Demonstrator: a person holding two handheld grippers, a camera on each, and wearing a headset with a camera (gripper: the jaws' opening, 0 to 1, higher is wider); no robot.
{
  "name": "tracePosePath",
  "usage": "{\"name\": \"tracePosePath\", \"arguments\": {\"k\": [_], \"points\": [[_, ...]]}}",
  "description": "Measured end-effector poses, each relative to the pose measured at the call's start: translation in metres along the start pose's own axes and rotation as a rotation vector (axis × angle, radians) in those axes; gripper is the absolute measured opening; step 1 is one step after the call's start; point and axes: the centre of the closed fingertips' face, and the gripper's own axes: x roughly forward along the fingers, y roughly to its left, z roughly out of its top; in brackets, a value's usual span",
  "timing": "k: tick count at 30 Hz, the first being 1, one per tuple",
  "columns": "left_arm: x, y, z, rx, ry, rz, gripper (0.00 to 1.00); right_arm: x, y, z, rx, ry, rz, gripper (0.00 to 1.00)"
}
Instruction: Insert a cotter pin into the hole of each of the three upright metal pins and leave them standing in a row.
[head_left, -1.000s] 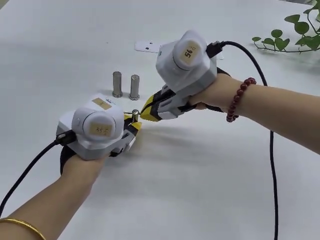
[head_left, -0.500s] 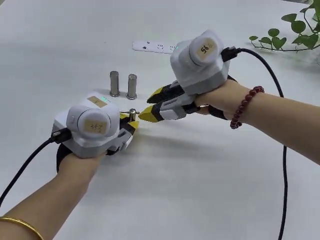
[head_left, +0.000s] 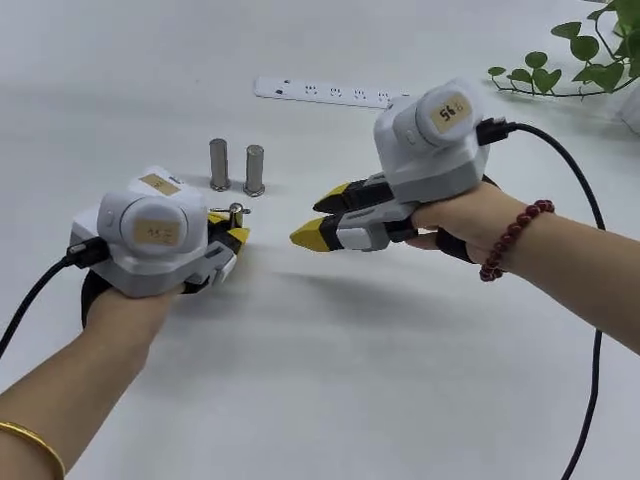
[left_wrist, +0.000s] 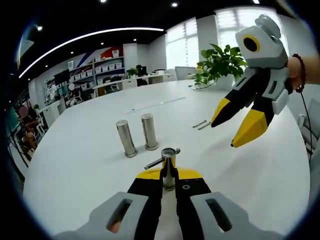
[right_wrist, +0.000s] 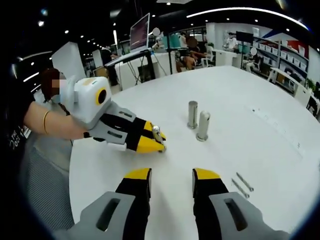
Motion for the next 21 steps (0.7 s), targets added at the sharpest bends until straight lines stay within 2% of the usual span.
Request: {"name": "tracePosePath", "arguments": {"k": [5, 7, 12, 21], "points": [[-0.0005, 0.0051, 0.0008, -0.008, -0.004, 0.0, 0.06, -0.0008, -0.0009, 0.002, 0.028, -0.025, -0.003, 0.29], [-0.0002, 0.0076, -0.0024, -0.007, 0.007, 0.006, 0.06, -0.0009, -0.0019, 0.0044, 0.037, -0.041, -0.01, 0.3], [-0.0001, 0.0071, -0.0013, -0.011, -0.001, 0.001, 0.06, -0.0023, -0.004, 0.0081, 0.055, -0.074, -0.034, 0.31], [0.002, 0.0079, -0.0005, -0.024, -0.004, -0.008, 0.06, -0.0023, -0.0038, 0.0066, 0.057, -0.073, -0.044, 0.32]]}}
